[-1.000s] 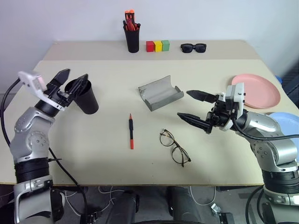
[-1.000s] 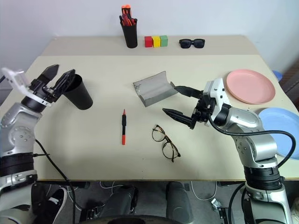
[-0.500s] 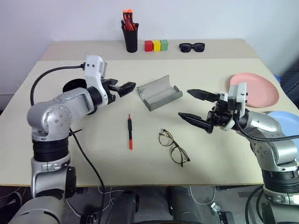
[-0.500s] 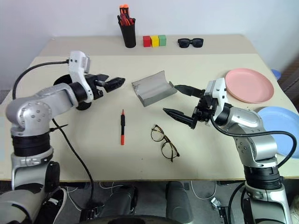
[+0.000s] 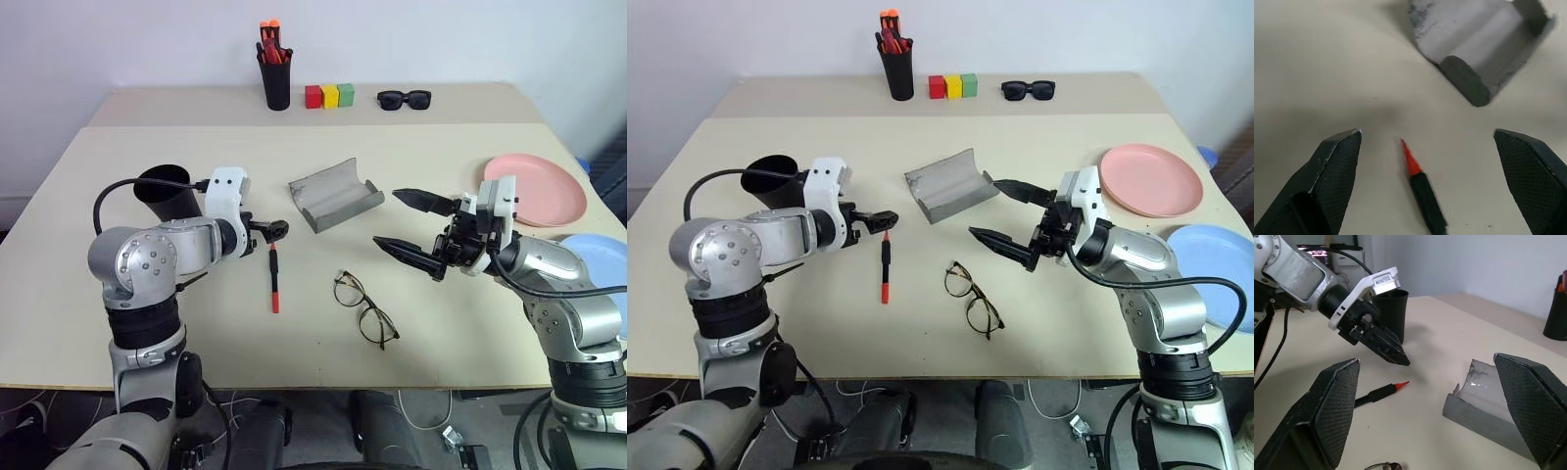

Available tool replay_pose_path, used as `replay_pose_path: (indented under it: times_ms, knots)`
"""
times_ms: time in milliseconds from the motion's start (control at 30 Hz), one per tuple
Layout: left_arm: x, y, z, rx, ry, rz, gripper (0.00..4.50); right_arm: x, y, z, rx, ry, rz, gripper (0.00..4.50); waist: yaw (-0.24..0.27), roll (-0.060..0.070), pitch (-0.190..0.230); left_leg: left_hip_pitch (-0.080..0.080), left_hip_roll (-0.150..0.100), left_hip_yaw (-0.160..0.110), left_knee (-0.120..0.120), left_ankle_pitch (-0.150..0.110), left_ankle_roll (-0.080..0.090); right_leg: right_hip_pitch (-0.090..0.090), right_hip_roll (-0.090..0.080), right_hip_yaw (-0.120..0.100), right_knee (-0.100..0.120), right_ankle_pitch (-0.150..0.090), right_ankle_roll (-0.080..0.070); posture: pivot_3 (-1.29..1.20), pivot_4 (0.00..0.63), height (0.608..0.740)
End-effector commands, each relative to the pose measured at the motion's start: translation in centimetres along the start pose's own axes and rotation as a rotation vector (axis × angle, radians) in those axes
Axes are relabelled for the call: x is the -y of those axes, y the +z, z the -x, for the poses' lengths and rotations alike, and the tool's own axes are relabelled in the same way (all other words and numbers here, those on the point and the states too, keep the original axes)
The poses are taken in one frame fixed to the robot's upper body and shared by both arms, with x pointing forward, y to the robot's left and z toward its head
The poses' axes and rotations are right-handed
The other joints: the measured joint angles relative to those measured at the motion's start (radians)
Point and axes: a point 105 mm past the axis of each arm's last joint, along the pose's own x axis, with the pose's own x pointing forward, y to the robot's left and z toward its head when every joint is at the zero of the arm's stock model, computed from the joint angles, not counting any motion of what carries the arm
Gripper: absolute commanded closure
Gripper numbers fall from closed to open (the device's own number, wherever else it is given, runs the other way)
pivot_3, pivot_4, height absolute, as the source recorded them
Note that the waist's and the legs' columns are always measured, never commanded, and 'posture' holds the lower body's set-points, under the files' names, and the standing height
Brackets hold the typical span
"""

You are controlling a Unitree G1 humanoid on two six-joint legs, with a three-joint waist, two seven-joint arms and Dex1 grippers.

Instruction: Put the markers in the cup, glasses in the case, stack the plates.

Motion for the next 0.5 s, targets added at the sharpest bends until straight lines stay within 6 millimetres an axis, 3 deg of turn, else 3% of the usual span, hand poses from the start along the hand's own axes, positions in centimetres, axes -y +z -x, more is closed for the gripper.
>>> replay_pose_path:
  times_ms: [33,500]
  knots:
    - [0.4,-0.6,-0.1,0.012,-0.012,0.067,0.08,-0.2,0.9,-0.1,0.029,0.007,0.044,0.0,0.001,0.0,0.0,0.0,0.0,0.0,0.0,0.0,0.0,0.0,0.0,0.0,0.0,0.0,0.0,0.0,0.15,0.74]
    - [0.8,-2.0,-0.7,-0.04,0.005,0.033,0.08,-0.1,0.8,-0.1,0.016,-0.003,0.047,0.0,0.001,0.0,0.0,0.0,0.0,0.0,0.001,0.0,0.0,0.0,0.0,0.0,0.0,0.0,0.0,0.0,0.15,0.74]
